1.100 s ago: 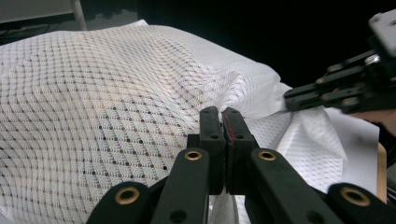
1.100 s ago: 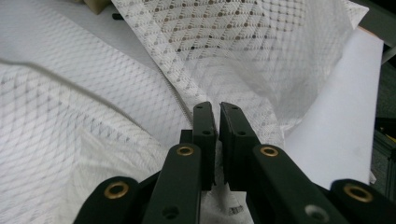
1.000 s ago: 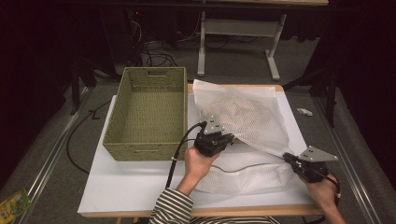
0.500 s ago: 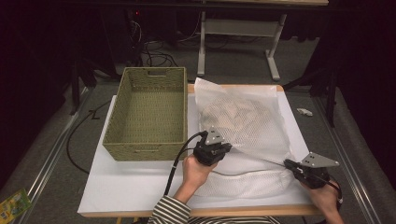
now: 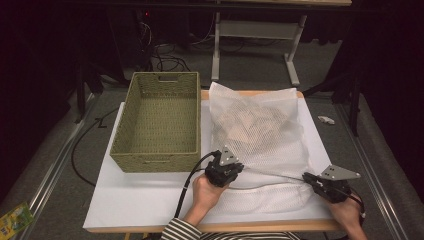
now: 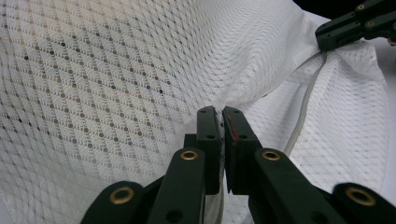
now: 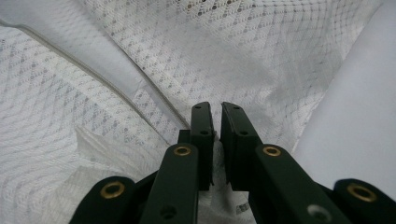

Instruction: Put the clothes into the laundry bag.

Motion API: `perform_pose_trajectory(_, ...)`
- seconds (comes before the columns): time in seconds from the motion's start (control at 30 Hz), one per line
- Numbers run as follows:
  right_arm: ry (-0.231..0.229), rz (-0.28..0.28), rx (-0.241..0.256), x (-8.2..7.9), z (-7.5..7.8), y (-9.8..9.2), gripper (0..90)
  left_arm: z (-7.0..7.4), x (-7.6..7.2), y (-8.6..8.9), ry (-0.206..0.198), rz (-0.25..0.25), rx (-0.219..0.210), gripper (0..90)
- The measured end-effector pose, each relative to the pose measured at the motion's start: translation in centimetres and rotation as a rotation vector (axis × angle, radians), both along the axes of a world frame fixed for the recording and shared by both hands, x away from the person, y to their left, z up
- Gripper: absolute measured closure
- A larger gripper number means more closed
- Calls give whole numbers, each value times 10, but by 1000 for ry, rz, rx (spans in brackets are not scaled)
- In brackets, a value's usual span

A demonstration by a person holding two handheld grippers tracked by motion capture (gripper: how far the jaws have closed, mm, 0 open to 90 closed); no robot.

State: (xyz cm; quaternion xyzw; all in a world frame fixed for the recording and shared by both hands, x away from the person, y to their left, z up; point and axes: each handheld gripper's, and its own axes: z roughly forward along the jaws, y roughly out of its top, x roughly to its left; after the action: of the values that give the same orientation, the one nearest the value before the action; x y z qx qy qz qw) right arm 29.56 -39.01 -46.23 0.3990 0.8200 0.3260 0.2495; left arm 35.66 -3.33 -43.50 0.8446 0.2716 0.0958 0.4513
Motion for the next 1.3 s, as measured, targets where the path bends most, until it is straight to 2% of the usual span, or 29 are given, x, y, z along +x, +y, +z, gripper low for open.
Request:
perform_pose_trajectory(0.5, -10, 8, 8, -1, 1, 0, 824, -6, -20, 19, -57, 55, -6, 685)
perform_pose_trajectory(0.73, -11, 6, 5, -2, 2, -1, 824, -14, -30, 33, -90, 123, 43, 552)
perform_pose_trajectory(0.93, -17, 6, 11, -5, 2, -3, 825, -28, -33, 41, -86, 170, 90, 522)
perform_pose_trajectory(1.0, -15, 4, 12, -6, 3, -4, 828, -33, -33, 42, -76, 177, 100, 527)
perform_pose_trajectory(1.03, -21, 9, 11, -6, 3, -4, 830, -35, -33, 42, -74, 181, 120, 550)
perform_pose_trajectory(1.17, -25, 11, 6, -9, 4, -6, 836, -41, -32, 43, -57, 195, 171, 704)
perform_pose_trajectory(1.23, -24, 5, 12, -11, 4, -6, 840, -42, -32, 44, -61, 199, 191, 799)
perform_pose_trajectory(1.3, -23, 7, 12, -13, 4, -8, 844, -42, -35, 44, -68, 204, 207, 852)
